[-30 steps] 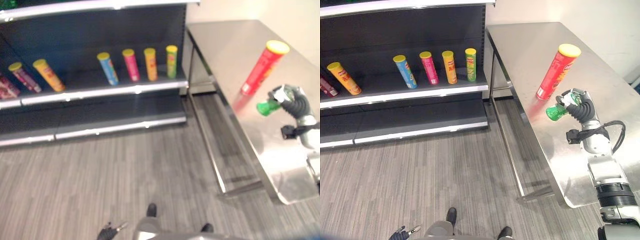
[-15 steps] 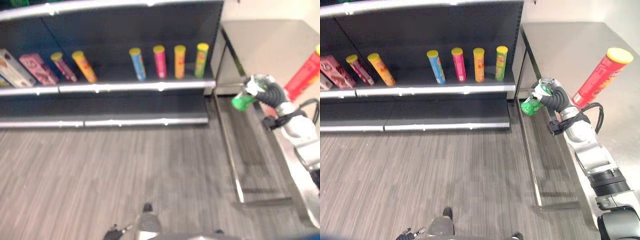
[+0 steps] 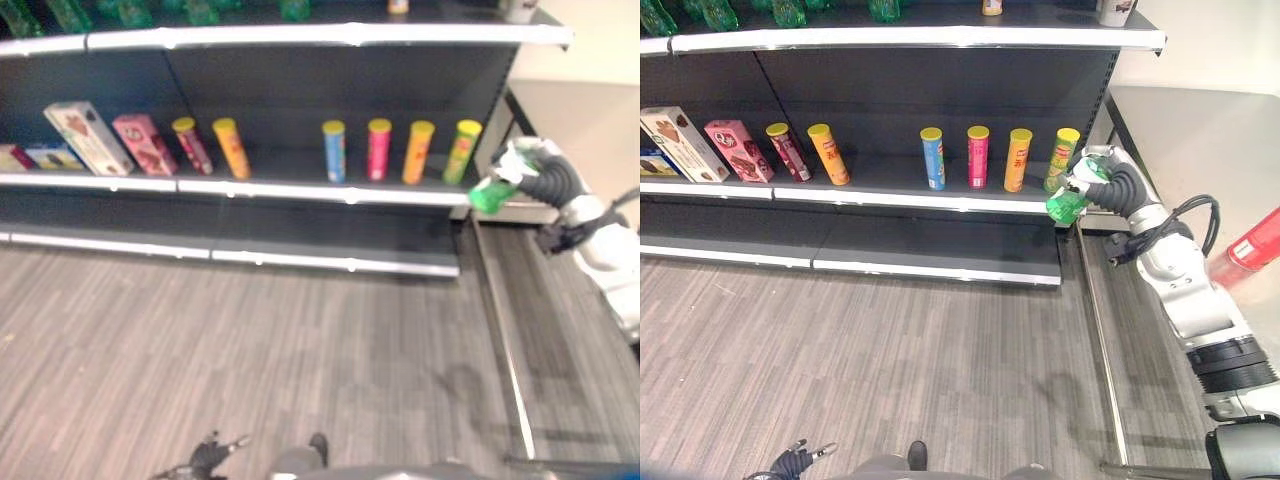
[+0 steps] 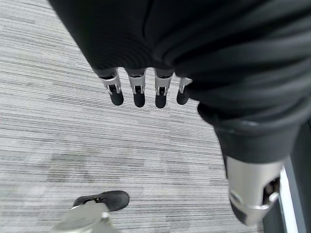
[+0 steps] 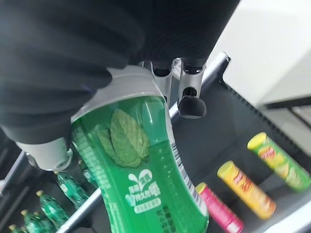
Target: Put the goods on the table back onto the shelves and tidy them up.
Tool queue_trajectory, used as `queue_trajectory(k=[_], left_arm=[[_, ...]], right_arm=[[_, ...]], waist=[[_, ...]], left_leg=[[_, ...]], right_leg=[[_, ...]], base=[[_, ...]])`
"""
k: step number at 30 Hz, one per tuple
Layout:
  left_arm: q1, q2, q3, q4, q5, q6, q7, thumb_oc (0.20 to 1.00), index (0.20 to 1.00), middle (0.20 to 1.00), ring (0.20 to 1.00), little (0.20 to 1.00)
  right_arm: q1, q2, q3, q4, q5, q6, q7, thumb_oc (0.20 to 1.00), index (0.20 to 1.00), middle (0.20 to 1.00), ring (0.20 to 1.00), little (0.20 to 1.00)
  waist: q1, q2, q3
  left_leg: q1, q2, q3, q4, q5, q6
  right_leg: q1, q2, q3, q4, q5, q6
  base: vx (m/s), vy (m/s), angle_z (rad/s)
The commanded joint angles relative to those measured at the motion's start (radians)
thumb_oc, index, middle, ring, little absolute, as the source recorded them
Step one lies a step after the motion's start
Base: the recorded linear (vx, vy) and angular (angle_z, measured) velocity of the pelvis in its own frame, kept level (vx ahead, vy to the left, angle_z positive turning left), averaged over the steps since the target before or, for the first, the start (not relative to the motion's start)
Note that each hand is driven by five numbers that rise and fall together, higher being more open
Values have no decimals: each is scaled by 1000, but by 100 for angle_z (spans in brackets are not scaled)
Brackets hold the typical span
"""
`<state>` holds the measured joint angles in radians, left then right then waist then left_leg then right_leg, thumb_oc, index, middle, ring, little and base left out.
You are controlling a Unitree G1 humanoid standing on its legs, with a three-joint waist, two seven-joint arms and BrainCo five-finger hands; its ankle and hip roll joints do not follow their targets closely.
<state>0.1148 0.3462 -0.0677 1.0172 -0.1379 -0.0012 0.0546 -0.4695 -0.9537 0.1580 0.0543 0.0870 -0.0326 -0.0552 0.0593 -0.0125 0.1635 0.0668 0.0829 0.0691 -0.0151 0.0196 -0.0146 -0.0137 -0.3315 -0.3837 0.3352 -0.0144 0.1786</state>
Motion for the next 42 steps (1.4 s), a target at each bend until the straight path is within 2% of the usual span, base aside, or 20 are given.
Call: queue_trajectory(k=[1,3,8,9,12,15,26,28,30,32,34,36,37,38,39,40,41,42], left_arm=[[3,9,-15,-26,-23,-27,12,1000,1000,1000,1000,1000],[16,-14,7,-16,-46,-25,16,1000,1000,1000,1000,1000],[44,-47,-4,-21,-31,-21,2,1000,1000,1000,1000,1000],[27,-47,16,-68,-62,-19,22,1000,1000,1000,1000,1000],[39,-55,33,-69,-73,-20,20,1000,1000,1000,1000,1000],[46,-63,20,-61,-57,-22,11,1000,1000,1000,1000,1000],[38,-72,-4,-93,-59,-23,-2,1000,1000,1000,1000,1000],[26,-56,0,-100,-71,-26,-3,1000,1000,1000,1000,1000],[19,-49,1,-113,-77,-27,-7,1000,1000,1000,1000,1000],[14,-45,0,-106,-83,-26,-7,1000,1000,1000,1000,1000],[20,-47,1,-95,-79,-22,-8,1000,1000,1000,1000,1000],[28,-48,-2,-62,-66,-19,-13,1000,1000,1000,1000,1000],[28,-48,-2,-61,-66,-19,-13,1000,1000,1000,1000,1000],[31,-46,2,-29,-60,-16,-10,1000,1000,1000,1000,1000],[31,-45,2,-29,-60,-16,-10,1000,1000,1000,1000,1000],[38,-38,18,-23,-56,-13,-1,1000,1000,1000,1000,1000],[47,-35,26,-16,-54,-10,-2,1000,1000,1000,1000,1000],[52,-33,35,-16,-53,-9,0,1000,1000,1000,1000,1000]], right_arm=[[-158,-40,-3,28,18,-47,-68,200,200,200,200,200],[-185,-50,19,36,32,-41,-65,200,200,200,200,200],[-167,-54,24,17,39,-37,-43,200,200,200,200,200],[-74,-80,-51,108,-8,-3,-49,200,200,200,200,200],[-89,-83,-45,121,4,-5,-52,200,200,200,200,200],[-83,-97,-51,117,8,-8,-44,200,200,200,200,200],[-105,-142,-49,102,5,-29,-54,200,200,200,200,200],[-128,-156,-45,94,4,-39,-64,200,200,200,200,200],[-154,-169,-47,78,8,-46,-77,200,200,200,200,200],[-179,-180,-52,76,6,-50,-96,200,200,200,200,200],[-187,-182,-56,63,10,-48,-100,200,200,200,200,200],[-183,-178,-71,46,19,-56,-104,200,200,200,200,200],[-180,-178,-73,45,19,-56,-104,200,200,200,200,200],[-172,-160,-88,24,23,-64,-116,200,200,200,200,200],[-172,-160,-89,24,23,-64,-116,200,200,200,200,200],[-159,-134,-113,-2,14,-70,-133,200,200,200,200,200],[-163,-115,-109,2,7,-66,-137,200,200,200,200,200],[-149,-89,-119,-9,-16,-65,-138,200,200,200,200,200]], waist=[[35,-35,-32],[50,-53,-60],[53,-55,-78],[18,-5,-49],[30,-24,-65],[32,-33,-77],[32,-46,-79],[32,-56,-60],[38,-64,-29],[52,-74,-5],[58,-79,-13],[65,-74,-20],[67,-75,-19],[77,-71,-24],[77,-71,-23],[100,-76,-28],[109,-70,-42],[117,-65,-50]], left_leg=[[43,-38,97,-65,-54,-38],[19,-18,111,-59,-38,-59],[28,13,124,-62,-23,-83],[-28,-52,69,-72,-35,-56],[-29,-36,96,-72,-23,-68],[-27,-23,104,-72,-15,-80],[-21,12,97,-65,2,-109],[-50,31,85,23,-18,-119],[-105,46,72,165,-45,-130],[-174,53,56,257,-14,-133],[-213,65,69,211,-12,-126],[-247,87,89,133,41,-129],[-240,86,92,126,43,-130],[-277,102,113,28,95,-137],[-276,102,114,27,96,-137],[-327,121,141,-12,131,-148],[-297,119,153,-43,128,-140],[-285,114,141,-42,158,-134]], right_leg=[[22,82,-23,-145,-3,-36],[63,130,-8,-304,20,-32],[117,167,-3,-408,38,-34],[17,151,62,-247,-26,-46],[57,158,64,-362,18,-32],[93,168,42,-411,25,-33],[126,201,4,-422,-10,-54],[126,215,5,-419,-28,-72],[142,222,1,-417,-44,-90],[158,225,-7,-422,-54,-94],[162,220,-4,-422,-62,-82],[177,226,1,-422,-74,-72],[180,225,3,-422,-76,-72],[203,232,12,-422,-97,-67],[203,232,12,-422,-97,-67],[244,231,11,-422,-122,-59],[260,232,19,-422,-124,-49],[282,232,21,-416,-125,-42]], base=[[-5,-155,-3],[-13,-208,-13],[29,-107,-22],[1,-122,-2],[13,-137,5],[32,-118,-8],[29,-77,8],[16,-136,6],[6,-109,19],[123,-37,34],[231,57,25],[224,102,7],[317,172,5],[228,115,0],[484,245,-5],[418,227,-21],[566,312,-28],[449,310,-55]])
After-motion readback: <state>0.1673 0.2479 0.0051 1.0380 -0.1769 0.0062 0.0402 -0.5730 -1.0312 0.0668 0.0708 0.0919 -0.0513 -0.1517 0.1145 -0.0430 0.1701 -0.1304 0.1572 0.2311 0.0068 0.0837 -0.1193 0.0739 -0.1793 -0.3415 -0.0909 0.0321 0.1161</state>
